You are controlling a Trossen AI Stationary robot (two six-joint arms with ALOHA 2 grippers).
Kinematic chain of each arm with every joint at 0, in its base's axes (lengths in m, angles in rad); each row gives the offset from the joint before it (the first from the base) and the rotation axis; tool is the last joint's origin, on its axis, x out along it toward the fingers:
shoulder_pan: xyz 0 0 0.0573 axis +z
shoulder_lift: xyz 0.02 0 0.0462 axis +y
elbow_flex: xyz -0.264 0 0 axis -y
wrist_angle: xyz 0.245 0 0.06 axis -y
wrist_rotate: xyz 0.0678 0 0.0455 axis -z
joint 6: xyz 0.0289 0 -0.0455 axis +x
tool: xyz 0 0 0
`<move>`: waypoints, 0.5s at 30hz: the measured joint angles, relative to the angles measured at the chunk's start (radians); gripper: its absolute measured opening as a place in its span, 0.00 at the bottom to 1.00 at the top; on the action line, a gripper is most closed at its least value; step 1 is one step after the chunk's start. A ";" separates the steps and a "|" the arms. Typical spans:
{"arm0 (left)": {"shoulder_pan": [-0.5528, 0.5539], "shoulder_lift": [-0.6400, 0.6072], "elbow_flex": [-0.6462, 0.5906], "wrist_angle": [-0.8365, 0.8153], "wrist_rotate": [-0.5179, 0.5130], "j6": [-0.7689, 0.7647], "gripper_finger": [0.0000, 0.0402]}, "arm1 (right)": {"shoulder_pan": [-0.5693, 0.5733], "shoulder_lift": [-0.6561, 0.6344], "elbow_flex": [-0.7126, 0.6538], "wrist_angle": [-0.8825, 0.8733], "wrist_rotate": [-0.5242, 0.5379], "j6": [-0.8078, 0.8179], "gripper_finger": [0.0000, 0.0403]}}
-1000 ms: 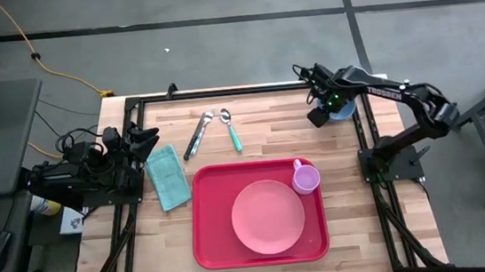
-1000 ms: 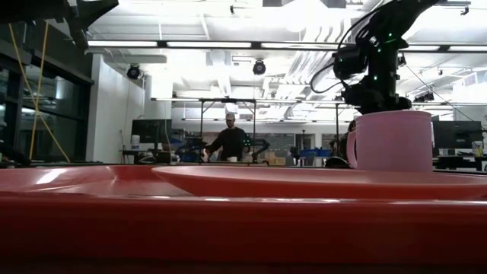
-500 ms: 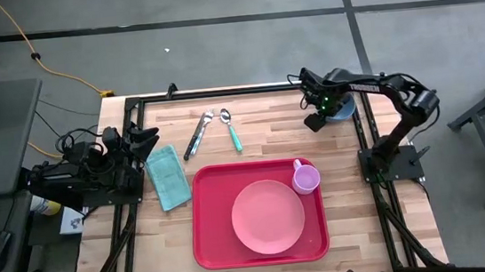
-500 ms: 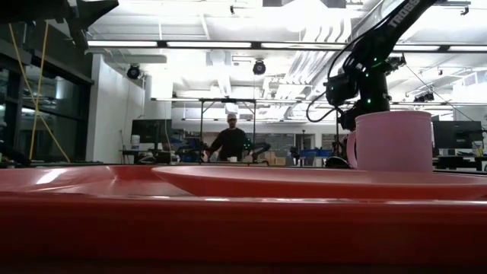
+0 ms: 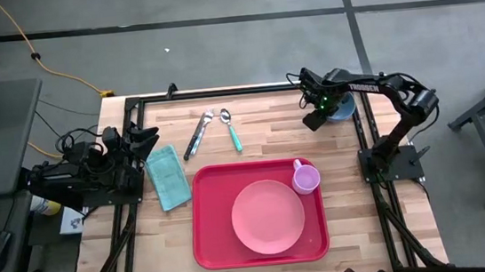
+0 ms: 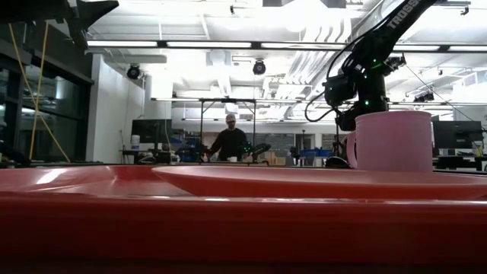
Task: Set up tray
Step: Put the blue bowl on top of the pink plate
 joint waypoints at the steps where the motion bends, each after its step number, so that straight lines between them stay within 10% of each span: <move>1: 0.000 0.000 0.000 0.000 0.000 0.000 0.45 | 0.000 0.000 0.000 0.000 0.000 -0.001 0.18; 15: 0.000 0.000 0.000 0.000 -0.002 0.000 0.45 | 0.000 -0.003 0.001 -0.024 -0.061 0.023 0.00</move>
